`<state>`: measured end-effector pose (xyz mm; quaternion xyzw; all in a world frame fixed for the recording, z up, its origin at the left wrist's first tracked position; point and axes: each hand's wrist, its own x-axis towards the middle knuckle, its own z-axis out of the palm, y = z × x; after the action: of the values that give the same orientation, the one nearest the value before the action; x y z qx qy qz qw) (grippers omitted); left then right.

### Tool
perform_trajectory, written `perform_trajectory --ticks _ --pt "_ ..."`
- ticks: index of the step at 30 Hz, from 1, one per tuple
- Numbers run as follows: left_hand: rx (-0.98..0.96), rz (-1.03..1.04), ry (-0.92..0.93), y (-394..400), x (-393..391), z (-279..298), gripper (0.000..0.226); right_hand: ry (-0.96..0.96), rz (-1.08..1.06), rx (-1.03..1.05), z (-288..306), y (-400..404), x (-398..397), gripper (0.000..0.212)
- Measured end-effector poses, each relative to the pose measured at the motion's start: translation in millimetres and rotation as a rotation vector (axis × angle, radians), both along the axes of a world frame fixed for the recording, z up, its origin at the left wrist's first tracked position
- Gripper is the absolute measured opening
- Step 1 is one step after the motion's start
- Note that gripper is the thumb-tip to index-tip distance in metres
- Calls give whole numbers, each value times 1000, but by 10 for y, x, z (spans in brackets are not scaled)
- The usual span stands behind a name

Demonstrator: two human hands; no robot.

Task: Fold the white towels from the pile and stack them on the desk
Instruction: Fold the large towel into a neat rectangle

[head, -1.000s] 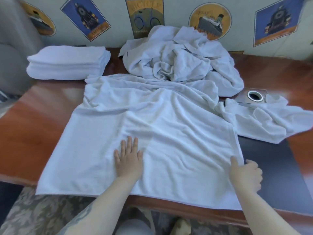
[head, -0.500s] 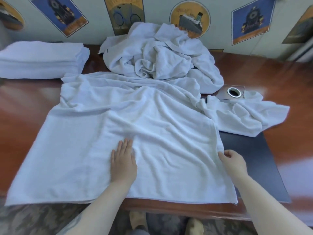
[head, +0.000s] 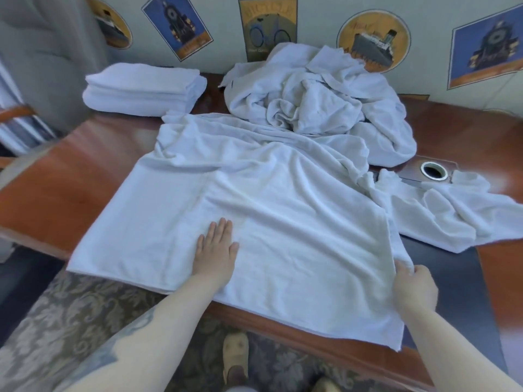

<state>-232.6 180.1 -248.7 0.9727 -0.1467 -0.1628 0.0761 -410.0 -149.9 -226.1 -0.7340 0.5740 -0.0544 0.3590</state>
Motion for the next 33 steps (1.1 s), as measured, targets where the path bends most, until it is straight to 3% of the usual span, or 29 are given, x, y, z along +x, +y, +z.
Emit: perform_trajectory --ticks 6,12,15,17,20,24,33 --pt "10 -61 45 79 75 -14 64 15 117 -55 15 -224 -96 38" --pt "24 -46 68 38 70 65 63 48 62 21 5 -231 -129 50" --pt "46 49 -67 -78 -121 96 60 39 51 39 -17 -97 -220 53" --pt "15 73 -166 -214 -407 60 59 80 183 36 21 -12 -290 57" --pt "-35 100 -168 -384 -744 -53 59 123 309 41 17 35 -396 49" --pt "-11 135 -174 -407 -787 -142 58 -34 218 22 -13 163 -505 35" --pt "26 62 -180 -370 -816 -134 58 -69 204 -12 -48 32 -718 43"
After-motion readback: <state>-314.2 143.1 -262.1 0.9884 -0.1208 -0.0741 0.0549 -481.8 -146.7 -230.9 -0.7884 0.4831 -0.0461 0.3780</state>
